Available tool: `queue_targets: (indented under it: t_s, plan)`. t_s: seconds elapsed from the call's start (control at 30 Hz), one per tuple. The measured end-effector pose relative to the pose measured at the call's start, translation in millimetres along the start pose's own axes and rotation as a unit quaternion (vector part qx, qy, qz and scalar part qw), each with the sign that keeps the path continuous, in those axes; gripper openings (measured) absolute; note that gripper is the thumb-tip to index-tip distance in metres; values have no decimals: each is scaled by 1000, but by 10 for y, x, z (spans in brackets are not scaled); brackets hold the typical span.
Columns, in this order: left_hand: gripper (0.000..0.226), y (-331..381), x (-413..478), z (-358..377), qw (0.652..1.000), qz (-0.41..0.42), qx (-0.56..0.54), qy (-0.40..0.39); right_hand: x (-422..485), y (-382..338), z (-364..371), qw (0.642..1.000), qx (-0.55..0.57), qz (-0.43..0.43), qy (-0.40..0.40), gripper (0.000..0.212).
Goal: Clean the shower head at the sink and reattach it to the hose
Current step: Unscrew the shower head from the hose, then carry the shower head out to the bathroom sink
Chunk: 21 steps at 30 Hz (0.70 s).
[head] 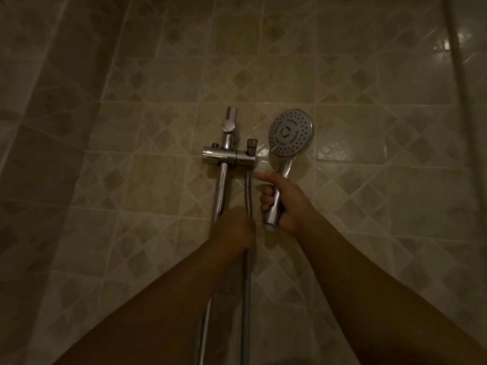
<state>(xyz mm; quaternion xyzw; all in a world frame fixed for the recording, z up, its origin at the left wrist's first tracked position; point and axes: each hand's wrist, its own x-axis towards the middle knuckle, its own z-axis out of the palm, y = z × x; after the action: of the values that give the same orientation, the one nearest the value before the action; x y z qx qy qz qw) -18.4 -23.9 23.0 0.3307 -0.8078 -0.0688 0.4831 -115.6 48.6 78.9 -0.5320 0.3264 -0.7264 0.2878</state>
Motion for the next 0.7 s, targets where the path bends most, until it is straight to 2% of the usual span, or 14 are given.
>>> queue_targets:
  t_s: [0.1,0.17,0.27,0.4,0.47,0.53,0.6,0.7]
  plan:
    - [28,-94,-214,61,995,-17,-100,-23,-188,170,-69,1000,4,25,-1,10]
    - [32,-96,-382,102,975,-36,-214,-50,-316,299,-128,999,20,44,-9,10]
    - [28,-111,-670,194,911,-83,-391,-107,-518,534,-206,997,50,64,-16,9]
    - [10,-256,-1116,302,823,-126,-518,-199,-799,868,-277,998,19,64,14,17]
    - [10,-358,-1325,345,784,-139,-557,-238,-941,1034,-316,997,8,62,36,14]
    - [18,-478,-1498,389,763,-145,-575,-258,-1072,1204,-338,996,11,74,55,9]
    - [25,-620,-1659,434,749,-135,-585,-280,-1184,1366,-331,993,17,97,71,14]
    - [24,-837,-1914,500,743,-112,-584,-306,-1376,1581,-304,989,-8,115,91,25]
